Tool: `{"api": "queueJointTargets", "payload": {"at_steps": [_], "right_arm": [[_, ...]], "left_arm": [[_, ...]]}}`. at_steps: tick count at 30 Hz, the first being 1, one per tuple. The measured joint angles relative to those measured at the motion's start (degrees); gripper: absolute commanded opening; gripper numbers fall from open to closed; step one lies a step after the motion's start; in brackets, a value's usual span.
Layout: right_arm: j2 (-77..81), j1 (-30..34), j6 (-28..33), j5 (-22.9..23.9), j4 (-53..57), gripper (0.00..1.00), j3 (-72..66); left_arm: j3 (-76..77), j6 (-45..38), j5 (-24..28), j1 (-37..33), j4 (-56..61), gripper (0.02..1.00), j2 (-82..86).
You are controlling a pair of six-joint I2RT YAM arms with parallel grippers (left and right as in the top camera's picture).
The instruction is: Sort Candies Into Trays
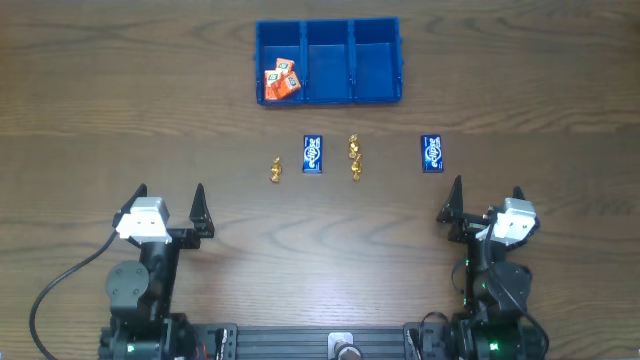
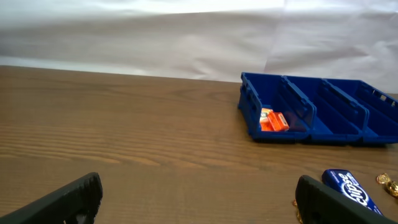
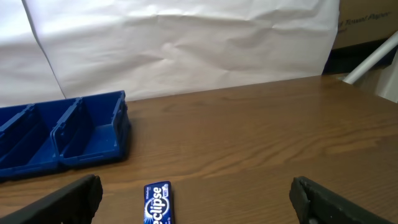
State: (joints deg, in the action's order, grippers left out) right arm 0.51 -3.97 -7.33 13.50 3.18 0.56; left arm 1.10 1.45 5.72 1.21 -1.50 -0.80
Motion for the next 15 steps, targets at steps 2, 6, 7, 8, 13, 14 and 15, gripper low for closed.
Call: {"api": "queueJointTargets", "payload": {"at_steps": [2, 6, 7, 8, 13, 14, 15], "right_arm": [[0.0, 0.0, 0.0, 0.0, -0.4, 1.000, 0.0], [0.0, 0.0, 0.0, -0.2, -1.3, 1.000, 0.0], [0.0, 0.0, 0.0, -0.2, -0.9, 1.000, 0.0], [0.0, 0.0, 0.0, -0.2, -0.4, 1.000, 0.0], [2.9, 0.0, 0.0, -0.4, 0.2, 1.000, 0.7], [4.5, 0.0, 0.0, -0.4, 0.5, 1.000, 1.6], [7.2, 0.0, 0.0, -0.3, 0.9, 1.000, 3.3]], "left_arm": [[0.0, 0.0, 0.0, 0.0, 0.0, 0.996, 0.0], [0.0, 0.0, 0.0, 0.0, 0.0, 0.998, 0.0], [0.0, 0.0, 0.0, 0.0, 0.0, 0.998, 0.0], [0.0, 0.0, 0.0, 0.0, 0.0, 0.998, 0.0], [0.0, 0.0, 0.0, 0.0, 0.0, 0.998, 0.0], [0.0, 0.0, 0.0, 0.0, 0.0, 0.998, 0.0], [0.0, 0.0, 0.0, 0.0, 0.0, 0.998, 0.0]]}}
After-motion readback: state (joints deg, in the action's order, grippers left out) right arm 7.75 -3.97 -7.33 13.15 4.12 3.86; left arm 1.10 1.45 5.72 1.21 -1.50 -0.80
